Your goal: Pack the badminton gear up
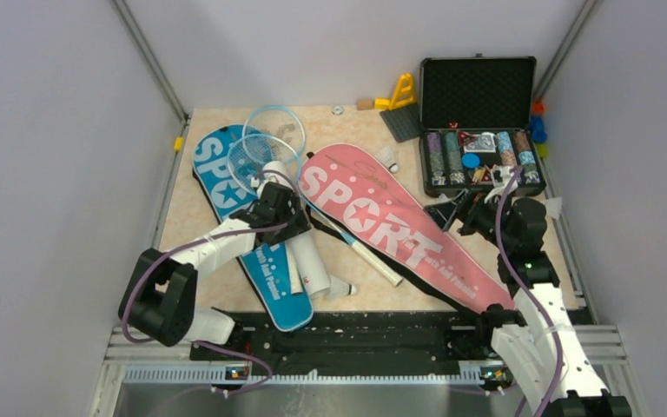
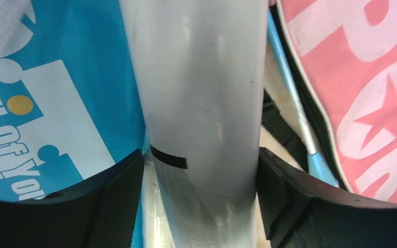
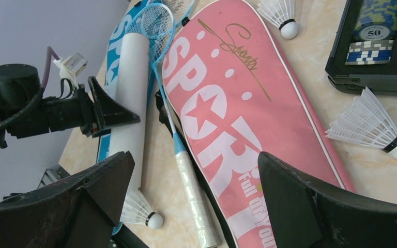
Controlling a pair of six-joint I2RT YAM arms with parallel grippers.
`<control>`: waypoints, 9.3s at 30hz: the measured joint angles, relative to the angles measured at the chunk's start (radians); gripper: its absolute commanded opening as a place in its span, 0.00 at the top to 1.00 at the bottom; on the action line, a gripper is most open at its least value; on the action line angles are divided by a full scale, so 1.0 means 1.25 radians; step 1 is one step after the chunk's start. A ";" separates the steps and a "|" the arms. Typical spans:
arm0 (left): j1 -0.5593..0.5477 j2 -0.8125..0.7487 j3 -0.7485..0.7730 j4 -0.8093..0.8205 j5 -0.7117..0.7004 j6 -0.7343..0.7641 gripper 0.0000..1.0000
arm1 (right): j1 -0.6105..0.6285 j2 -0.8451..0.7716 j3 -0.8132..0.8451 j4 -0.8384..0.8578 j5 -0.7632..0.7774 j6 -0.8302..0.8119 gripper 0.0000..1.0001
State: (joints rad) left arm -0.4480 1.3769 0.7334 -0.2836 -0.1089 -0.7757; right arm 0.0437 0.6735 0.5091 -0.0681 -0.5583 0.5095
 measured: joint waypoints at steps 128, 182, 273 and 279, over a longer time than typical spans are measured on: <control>0.007 -0.500 0.029 -0.145 -0.203 -0.512 0.03 | 0.644 0.468 0.067 0.638 0.181 -0.050 1.00; 0.004 -0.202 0.021 0.162 0.473 1.150 0.44 | 0.402 0.618 0.743 -0.403 -0.046 -0.245 0.83; 0.004 -0.711 -0.130 0.093 0.346 0.749 0.76 | 0.768 0.532 0.770 0.069 0.353 -0.193 0.32; 0.004 -0.718 -0.137 0.105 0.321 0.744 0.76 | 0.768 0.548 0.778 0.005 0.269 -0.206 0.15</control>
State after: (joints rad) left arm -0.4427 0.4793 0.5621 -0.1520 0.2920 0.1539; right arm 1.0031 1.3582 1.4815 -0.0620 -0.2218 0.2520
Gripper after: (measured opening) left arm 0.582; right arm 0.813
